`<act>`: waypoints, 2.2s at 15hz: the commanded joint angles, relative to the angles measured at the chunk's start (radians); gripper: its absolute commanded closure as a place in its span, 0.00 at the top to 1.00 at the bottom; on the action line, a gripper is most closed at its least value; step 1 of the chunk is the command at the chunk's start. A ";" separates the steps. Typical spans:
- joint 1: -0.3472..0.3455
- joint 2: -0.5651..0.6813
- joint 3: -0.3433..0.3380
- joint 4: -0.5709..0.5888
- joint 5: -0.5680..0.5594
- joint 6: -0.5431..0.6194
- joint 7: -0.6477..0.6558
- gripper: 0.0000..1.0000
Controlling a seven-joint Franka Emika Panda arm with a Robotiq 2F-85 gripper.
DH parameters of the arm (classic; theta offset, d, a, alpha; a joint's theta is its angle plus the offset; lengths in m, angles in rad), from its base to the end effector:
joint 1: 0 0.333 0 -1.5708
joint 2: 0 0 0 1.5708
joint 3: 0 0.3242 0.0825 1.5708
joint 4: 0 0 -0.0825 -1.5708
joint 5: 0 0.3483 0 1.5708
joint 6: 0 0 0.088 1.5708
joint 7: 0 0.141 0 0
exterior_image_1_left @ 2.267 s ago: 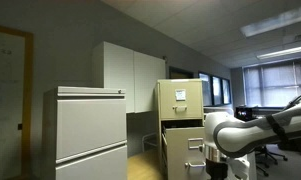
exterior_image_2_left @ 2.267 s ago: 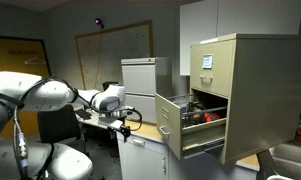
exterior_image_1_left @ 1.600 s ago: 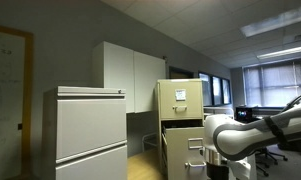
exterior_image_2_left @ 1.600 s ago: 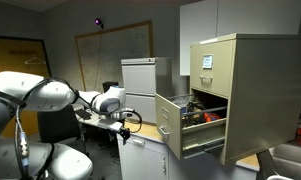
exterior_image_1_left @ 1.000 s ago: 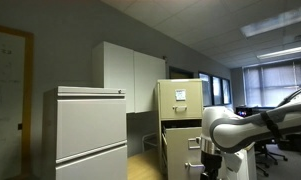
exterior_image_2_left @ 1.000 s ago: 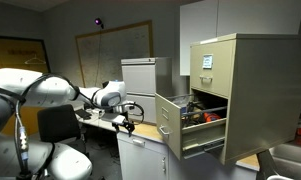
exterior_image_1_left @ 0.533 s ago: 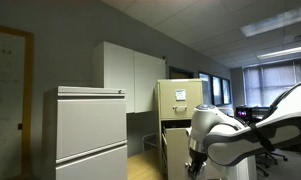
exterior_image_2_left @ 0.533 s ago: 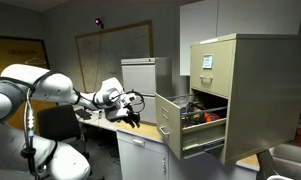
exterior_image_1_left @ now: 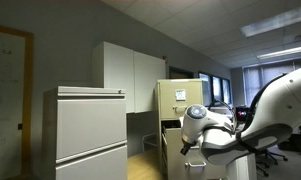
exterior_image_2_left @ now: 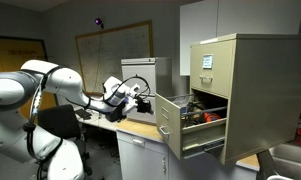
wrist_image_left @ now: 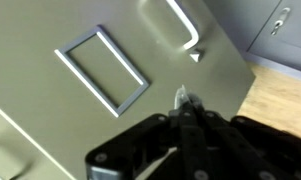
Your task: Close the bottom drawer
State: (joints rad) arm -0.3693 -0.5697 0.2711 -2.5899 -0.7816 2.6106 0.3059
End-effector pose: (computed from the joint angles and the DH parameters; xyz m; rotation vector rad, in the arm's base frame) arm 0.3979 -0.0287 0.4953 2.3774 0.2129 0.7085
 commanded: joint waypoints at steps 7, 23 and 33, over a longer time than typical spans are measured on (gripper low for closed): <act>-0.425 0.351 0.250 0.370 -0.636 0.012 0.455 0.00; -0.003 0.883 -0.239 1.012 -0.498 -0.146 0.440 0.00; 0.168 1.082 -0.455 1.437 0.123 -0.599 0.161 0.00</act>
State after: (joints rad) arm -0.1993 0.3967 -0.1058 -1.3499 -0.7317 2.1213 0.5318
